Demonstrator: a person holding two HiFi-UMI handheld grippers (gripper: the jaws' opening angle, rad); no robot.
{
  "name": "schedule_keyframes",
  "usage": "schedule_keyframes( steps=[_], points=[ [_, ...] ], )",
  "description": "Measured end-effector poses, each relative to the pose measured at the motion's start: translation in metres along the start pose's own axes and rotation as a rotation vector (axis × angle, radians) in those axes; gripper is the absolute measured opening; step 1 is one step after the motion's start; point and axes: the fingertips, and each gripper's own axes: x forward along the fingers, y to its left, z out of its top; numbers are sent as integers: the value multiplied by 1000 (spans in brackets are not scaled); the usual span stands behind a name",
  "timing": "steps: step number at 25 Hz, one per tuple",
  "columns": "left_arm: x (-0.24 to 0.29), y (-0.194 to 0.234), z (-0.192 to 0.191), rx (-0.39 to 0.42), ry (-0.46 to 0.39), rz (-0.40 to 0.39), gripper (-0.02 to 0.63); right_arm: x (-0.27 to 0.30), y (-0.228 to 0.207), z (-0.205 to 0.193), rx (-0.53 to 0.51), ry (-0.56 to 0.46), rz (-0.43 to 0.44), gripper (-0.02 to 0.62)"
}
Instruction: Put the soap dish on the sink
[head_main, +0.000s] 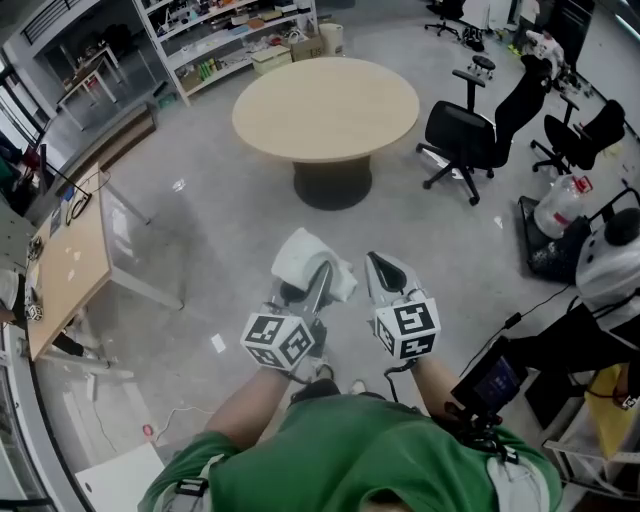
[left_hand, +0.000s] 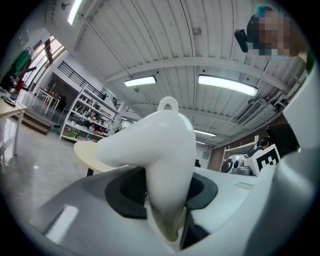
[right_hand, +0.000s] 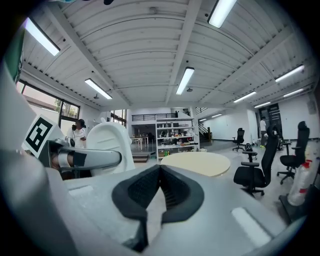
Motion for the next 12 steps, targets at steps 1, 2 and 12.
schedule_keyframes(
  steps=[1, 2, 12],
  points=[
    [5, 7, 0, -4, 1, 1, 150, 8, -2, 0, -4, 5, 0, 3],
    [9, 13, 1, -7, 2, 1, 152, 17, -4, 1, -9, 9, -1, 3],
    [38, 104, 44, -7, -36, 13, 150, 120, 17, 33, -56, -1, 26, 3]
  ],
)
